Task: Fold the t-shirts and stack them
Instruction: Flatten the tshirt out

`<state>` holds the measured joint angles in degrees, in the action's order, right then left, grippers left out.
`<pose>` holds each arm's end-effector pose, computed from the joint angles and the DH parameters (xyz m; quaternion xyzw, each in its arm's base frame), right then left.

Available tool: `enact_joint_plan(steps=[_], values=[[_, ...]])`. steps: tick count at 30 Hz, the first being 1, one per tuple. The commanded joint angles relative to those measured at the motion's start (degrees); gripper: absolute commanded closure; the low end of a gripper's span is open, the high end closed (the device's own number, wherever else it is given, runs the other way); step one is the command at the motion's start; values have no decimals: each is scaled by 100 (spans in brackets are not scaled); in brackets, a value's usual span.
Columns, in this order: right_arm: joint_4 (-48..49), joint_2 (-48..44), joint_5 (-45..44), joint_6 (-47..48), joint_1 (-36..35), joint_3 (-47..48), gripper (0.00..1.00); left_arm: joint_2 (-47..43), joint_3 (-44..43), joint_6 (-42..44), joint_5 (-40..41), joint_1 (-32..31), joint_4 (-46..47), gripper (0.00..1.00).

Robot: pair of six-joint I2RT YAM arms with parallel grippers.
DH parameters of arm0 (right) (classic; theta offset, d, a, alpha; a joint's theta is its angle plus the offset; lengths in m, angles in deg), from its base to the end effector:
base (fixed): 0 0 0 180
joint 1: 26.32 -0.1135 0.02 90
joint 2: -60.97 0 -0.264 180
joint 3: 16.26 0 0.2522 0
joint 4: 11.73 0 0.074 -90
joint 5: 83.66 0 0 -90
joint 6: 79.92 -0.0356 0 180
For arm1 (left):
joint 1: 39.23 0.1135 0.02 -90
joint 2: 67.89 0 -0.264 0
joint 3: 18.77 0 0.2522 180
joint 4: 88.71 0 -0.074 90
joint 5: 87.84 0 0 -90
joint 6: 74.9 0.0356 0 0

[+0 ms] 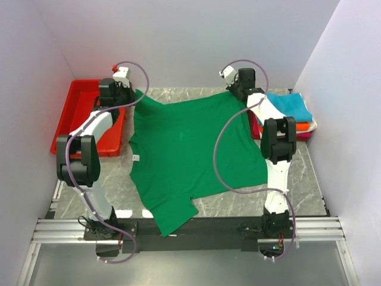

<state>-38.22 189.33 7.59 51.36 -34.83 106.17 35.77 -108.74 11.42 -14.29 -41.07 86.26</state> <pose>0.5213 0.0788 0.2357 -0.3737 0.7927 -0.1267 0.4647 0.4293 -0.0239 0.2756 0.0704 0.8056 -0.1439 0.5704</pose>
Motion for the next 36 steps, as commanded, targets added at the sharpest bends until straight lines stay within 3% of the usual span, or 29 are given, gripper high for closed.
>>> enact_joint_plan(steps=[1,6,16,25,36], values=[[446,312,-679,222,-124,427,100,154,-368,-18,37,141,6,100],[1131,497,-1188,767,-431,182,100,418,-816,34,-16,167,-169,100],[1167,1051,-1444,978,-528,744,100,1068,-1634,52,-25,167,-609,100],[1448,841,-1216,944,-485,499,100,894,-1486,131,-157,167,-531,100],[1089,515,-574,1014,-353,357,100,252,-844,61,-359,167,-197,100]])
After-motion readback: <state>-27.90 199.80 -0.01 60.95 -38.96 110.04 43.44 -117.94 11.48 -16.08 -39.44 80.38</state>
